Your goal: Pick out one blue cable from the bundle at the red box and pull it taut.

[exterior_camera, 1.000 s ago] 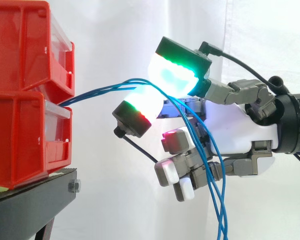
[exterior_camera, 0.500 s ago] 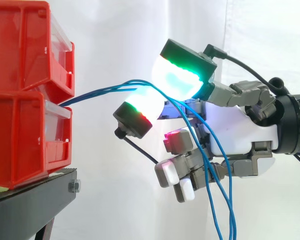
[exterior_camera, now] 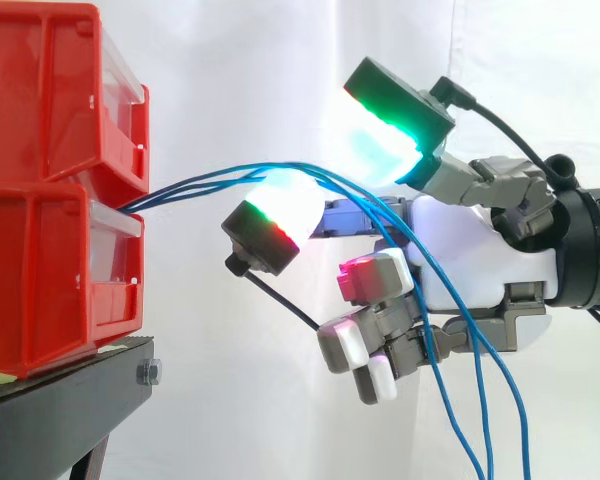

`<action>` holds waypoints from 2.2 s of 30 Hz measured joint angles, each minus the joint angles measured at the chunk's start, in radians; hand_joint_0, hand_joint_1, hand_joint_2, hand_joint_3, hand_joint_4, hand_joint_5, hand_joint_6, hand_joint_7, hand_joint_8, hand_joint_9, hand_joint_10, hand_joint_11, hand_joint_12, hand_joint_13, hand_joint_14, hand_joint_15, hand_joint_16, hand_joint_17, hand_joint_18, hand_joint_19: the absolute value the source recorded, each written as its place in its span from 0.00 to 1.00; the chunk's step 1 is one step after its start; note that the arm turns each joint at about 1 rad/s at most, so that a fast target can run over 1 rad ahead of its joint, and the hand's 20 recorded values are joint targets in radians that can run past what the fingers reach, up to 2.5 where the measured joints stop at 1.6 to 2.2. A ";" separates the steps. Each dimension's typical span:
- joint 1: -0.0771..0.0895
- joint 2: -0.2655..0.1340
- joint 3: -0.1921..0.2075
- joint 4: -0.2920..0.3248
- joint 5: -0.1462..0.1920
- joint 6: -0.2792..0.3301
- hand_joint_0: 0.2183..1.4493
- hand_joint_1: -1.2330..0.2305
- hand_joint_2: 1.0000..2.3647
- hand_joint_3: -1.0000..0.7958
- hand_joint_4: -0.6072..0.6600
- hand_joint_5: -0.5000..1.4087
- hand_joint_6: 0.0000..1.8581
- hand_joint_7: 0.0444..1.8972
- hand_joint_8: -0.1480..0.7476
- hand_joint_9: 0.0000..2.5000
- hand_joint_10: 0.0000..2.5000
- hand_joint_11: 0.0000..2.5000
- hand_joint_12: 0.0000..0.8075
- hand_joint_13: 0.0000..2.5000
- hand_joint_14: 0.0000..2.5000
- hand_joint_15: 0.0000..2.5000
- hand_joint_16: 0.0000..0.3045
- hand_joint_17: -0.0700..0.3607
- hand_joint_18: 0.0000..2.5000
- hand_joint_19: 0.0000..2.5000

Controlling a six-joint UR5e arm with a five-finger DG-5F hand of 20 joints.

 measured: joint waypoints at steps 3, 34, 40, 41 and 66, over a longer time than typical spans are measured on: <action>0.000 0.000 0.000 0.000 0.000 0.000 0.18 0.44 0.00 0.28 0.39 0.23 0.45 0.43 0.43 0.50 0.01 0.29 0.42 0.41 0.01 0.26 0.18 0.45 0.35 0.30; 0.000 0.000 0.005 0.000 0.000 -0.003 0.32 0.33 0.01 0.37 0.47 0.20 0.49 0.46 0.43 0.46 0.01 0.33 0.40 0.38 0.01 0.28 0.15 0.41 0.31 0.32; 0.000 0.000 0.005 -0.001 0.000 -0.004 0.38 0.30 0.00 0.28 0.40 0.20 0.50 0.48 0.43 0.47 0.01 0.34 0.39 0.39 0.01 0.27 0.15 0.40 0.32 0.32; 0.000 0.000 0.005 -0.001 0.000 -0.004 0.38 0.30 0.00 0.28 0.39 0.20 0.51 0.49 0.43 0.47 0.01 0.34 0.38 0.39 0.01 0.27 0.15 0.40 0.33 0.32; 0.001 0.000 0.011 -0.007 -0.009 -0.005 0.24 0.34 0.00 0.28 0.33 0.24 0.48 0.51 0.43 0.56 0.01 0.33 0.38 0.43 0.01 0.27 0.15 0.40 0.35 0.32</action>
